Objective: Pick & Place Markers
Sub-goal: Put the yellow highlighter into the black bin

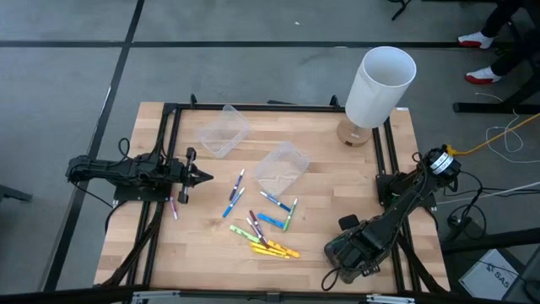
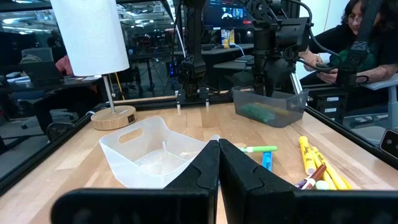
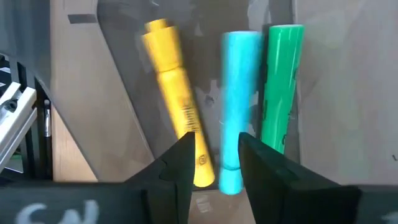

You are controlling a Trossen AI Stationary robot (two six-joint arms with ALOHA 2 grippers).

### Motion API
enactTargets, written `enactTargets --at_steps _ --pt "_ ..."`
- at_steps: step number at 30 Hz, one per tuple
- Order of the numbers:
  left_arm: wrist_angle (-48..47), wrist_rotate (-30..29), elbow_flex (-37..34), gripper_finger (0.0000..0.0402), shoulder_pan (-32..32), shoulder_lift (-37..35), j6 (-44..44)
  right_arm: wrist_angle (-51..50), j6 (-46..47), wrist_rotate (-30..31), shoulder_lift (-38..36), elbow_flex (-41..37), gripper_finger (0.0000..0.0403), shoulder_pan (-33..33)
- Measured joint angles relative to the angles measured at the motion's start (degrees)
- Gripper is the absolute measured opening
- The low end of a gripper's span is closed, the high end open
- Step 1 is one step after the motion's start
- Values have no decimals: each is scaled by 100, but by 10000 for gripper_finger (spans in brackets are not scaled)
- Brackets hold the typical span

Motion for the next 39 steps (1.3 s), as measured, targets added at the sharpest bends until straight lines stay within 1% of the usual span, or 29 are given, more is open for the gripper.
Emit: enactTargets --at_steps 9,15,22,28,39 --pt "0 0 0 4 2 0 0 46 4 0 0 0 122 0" --pt "0 0 1 4 2 0 0 33 168 -52 0 4 122 2" --pt "0 0 -1 4 1 0 0 -22 288 -161 0 286 115 2" --pt "0 0 -1 4 0 0 0 -48 359 -302 0 566 84 1" --pt "0 0 -1 4 2 0 0 -238 504 -299 0 1036 6 0"
